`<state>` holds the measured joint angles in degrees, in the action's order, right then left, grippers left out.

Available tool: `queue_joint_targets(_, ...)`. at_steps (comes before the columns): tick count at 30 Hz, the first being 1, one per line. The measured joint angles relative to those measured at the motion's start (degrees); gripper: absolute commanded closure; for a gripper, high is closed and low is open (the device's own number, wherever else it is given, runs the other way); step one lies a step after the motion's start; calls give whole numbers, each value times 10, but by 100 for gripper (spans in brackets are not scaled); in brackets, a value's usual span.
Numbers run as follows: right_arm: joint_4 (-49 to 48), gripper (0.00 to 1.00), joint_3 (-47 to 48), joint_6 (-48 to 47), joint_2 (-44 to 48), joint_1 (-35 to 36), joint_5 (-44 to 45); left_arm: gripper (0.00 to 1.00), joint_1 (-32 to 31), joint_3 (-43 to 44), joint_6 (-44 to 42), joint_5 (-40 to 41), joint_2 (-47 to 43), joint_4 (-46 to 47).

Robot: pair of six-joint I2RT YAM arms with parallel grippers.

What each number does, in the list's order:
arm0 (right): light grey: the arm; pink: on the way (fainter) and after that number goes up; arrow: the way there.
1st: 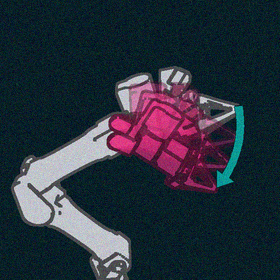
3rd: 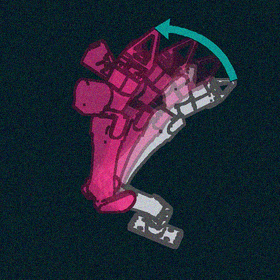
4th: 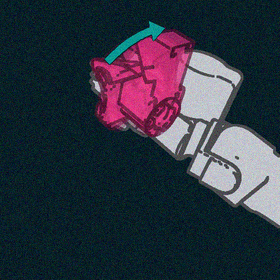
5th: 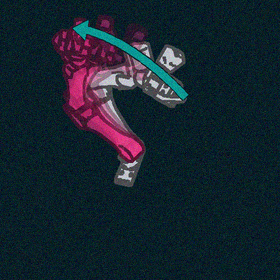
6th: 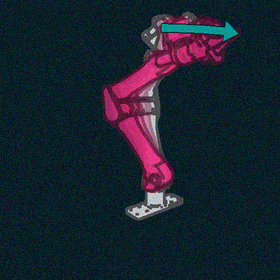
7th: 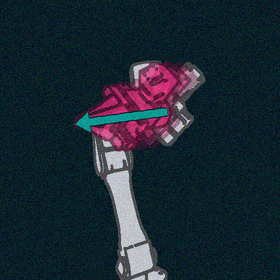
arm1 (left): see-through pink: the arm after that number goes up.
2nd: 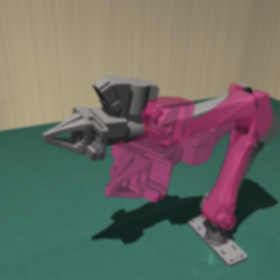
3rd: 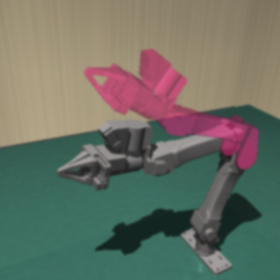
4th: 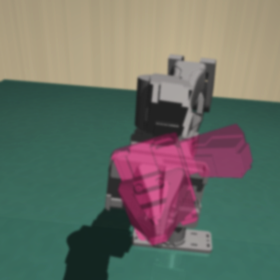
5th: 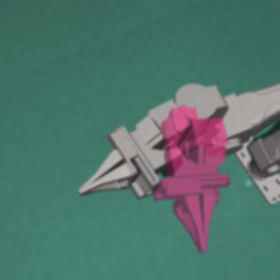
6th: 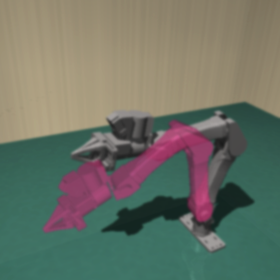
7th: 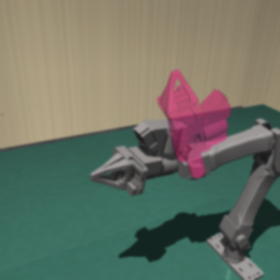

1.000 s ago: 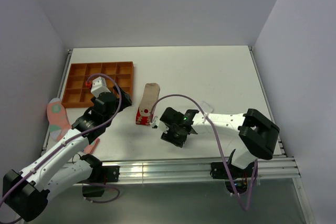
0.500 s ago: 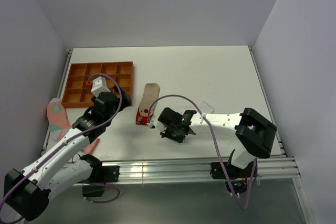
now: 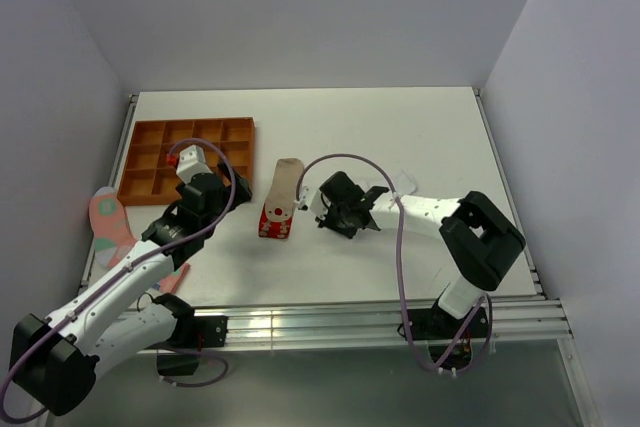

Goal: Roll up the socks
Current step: Roll the sock at the center of the board.

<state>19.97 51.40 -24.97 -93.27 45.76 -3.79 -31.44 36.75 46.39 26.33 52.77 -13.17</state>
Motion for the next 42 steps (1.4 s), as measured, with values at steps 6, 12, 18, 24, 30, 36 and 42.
queue_joint_targets(6, -23, 95, 20, -40, -14, -10, -14, 19, 0, -1, 16, -1, 15, 15)
queue_joint_targets(12, -24, 95, 13, -48, 3, -10, -86, 28, 0, -44, 22, -30, 15, 72)
queue_joint_targets(18, -7, 95, 6, -50, 33, -12, -142, 44, -4, -121, 9, -77, 15, 175)
queue_joint_targets(24, 60, 96, 15, -57, 24, -24, -205, 57, -38, -150, -39, -132, 51, 295)
queue_joint_targets(30, 147, 97, 77, -80, -45, -65, -278, 69, -76, -149, -103, -206, 134, 427)
queue_joint_targets(36, 217, 99, 122, -97, -120, -116, -348, 78, -101, -139, -155, -292, 223, 504)
queue_joint_targets(42, 276, 100, 158, -114, -155, -160, -408, 75, -105, -117, -175, -369, 289, 560)
